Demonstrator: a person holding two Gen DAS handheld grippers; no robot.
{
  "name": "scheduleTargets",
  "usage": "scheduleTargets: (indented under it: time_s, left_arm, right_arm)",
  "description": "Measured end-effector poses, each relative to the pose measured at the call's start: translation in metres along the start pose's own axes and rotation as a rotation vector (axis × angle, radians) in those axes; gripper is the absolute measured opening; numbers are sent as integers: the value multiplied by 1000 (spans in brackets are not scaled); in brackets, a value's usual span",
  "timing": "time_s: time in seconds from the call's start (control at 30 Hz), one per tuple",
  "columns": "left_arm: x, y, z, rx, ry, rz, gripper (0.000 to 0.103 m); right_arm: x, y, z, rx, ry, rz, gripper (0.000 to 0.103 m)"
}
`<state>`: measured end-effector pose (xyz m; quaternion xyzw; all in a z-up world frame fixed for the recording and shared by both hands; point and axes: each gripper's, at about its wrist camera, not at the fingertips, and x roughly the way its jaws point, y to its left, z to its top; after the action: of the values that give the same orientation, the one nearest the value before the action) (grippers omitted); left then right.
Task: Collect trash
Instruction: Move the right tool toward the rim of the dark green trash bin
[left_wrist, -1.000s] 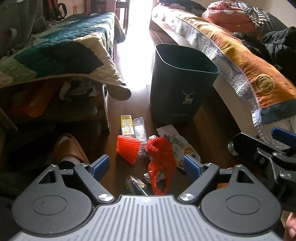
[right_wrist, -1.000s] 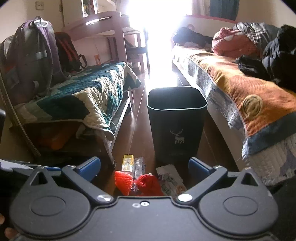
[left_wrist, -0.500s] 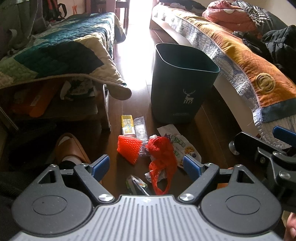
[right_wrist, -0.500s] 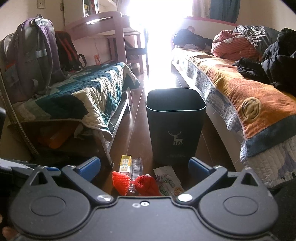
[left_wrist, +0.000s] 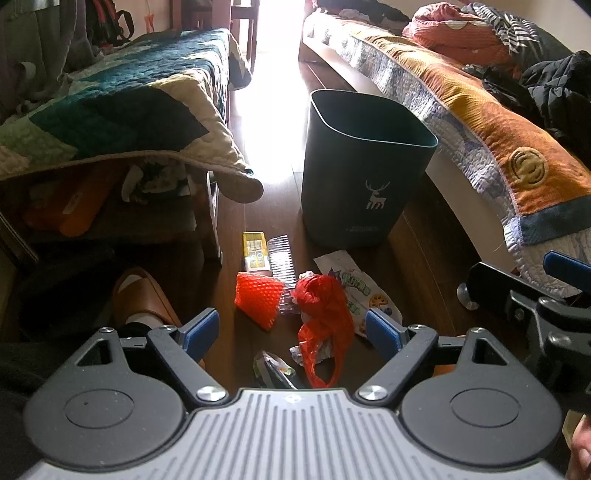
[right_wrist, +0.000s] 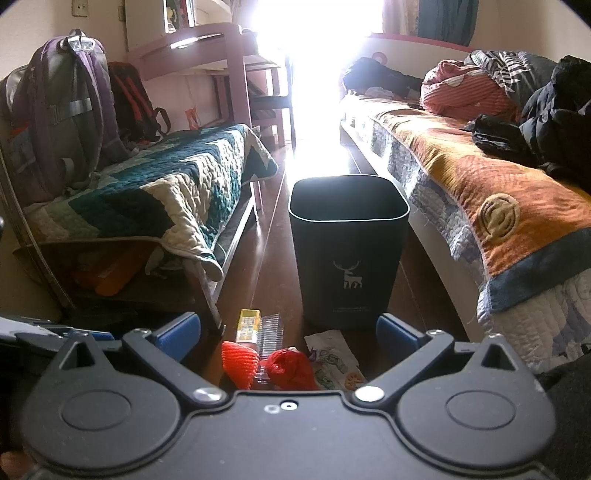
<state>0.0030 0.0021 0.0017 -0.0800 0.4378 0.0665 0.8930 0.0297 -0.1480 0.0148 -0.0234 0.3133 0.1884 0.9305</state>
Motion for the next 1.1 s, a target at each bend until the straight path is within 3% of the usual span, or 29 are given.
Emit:
scheduleTargets:
  time_s: [0.37, 1.1]
  left_arm:
    - [-16, 2, 1, -2, -75, 4, 87]
    - [-22, -2, -2, -3, -84, 9, 87]
  right_arm:
    - [-1, -3, 1, 18, -2, -31, 102]
    - [-5, -3, 0, 14, -2, -31, 102]
